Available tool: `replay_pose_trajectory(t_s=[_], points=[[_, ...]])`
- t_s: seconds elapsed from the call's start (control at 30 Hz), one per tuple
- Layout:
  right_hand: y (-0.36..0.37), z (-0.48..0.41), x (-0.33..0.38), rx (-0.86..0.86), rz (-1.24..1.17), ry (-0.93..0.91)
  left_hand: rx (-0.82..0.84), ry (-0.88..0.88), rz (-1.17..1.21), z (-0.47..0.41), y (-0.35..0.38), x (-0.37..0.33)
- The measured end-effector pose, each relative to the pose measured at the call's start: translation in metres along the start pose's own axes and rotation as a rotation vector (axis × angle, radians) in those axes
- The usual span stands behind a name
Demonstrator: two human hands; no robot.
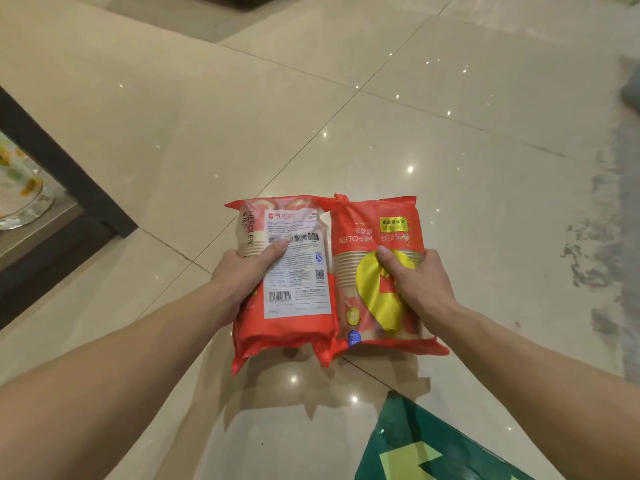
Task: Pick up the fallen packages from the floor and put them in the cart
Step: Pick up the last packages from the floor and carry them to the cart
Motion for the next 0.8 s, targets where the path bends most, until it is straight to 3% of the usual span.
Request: replay_pose_trajectory(t_s=[0.23,0.37,0.67,0.8], points=[[-0.035,0.019,0.023,-0.094,-0.104,0.007,0.055,0.093,0.007,0.017,0.008,-0.063],[-0.095,0.07,0.081,-0.152,-0.168,0.024,0.084,0.108,0.031,0.076,-0.001,-0.136],[-0.324,0.301,0.373,-0.31,-0.184,0.016,0.191,0.189,-0.013,0.351,-0.064,-0.441],[-0.41,0.419,0.482,-0.41,-0.246,0.003,0.349,0.264,-0.034,0.484,-0.096,-0.567]])
Point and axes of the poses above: each hand's wrist, its own z-axis away from the middle knuckle, its own y-axis out of the palm, x = y × z, the point moved 9 cm from there along -z, towards the middle knuckle, and after that the axes turned 3 degrees about -z, right-handed, at the moved point
